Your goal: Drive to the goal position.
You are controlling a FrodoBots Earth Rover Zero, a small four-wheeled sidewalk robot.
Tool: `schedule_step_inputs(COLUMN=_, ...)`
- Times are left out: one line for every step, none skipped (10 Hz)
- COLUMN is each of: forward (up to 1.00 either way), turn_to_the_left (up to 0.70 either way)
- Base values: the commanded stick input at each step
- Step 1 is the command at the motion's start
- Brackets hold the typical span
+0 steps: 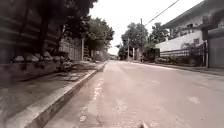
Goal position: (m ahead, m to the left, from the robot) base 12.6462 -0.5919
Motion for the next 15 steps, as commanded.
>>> schedule_step_inputs(forward=0.06, turn_to_the_left=0.00)
schedule_step_inputs(forward=0.06, turn_to_the_left=0.00)
schedule_step_inputs(forward=0.05, turn_to_the_left=0.00)
schedule_step_inputs(forward=0.05, turn_to_the_left=0.00)
schedule_step_inputs(forward=0.06, turn_to_the_left=0.00)
schedule_step_inputs(forward=0.05, turn_to_the_left=0.00)
schedule_step_inputs(forward=0.06, turn_to_the_left=0.00)
schedule_step_inputs(forward=0.06, turn_to_the_left=0.00)
schedule_step_inputs(forward=0.06, turn_to_the_left=0.00)
schedule_step_inputs(forward=0.06, turn_to_the_left=0.00)
schedule_step_inputs(forward=0.06, turn_to_the_left=0.00)
schedule_step_inputs(forward=0.06, turn_to_the_left=0.00)
schedule_step_inputs(forward=0.06, turn_to_the_left=0.00)
schedule_step_inputs(forward=0.06, turn_to_the_left=0.00)
schedule_step_inputs(forward=0.06, turn_to_the_left=0.00)
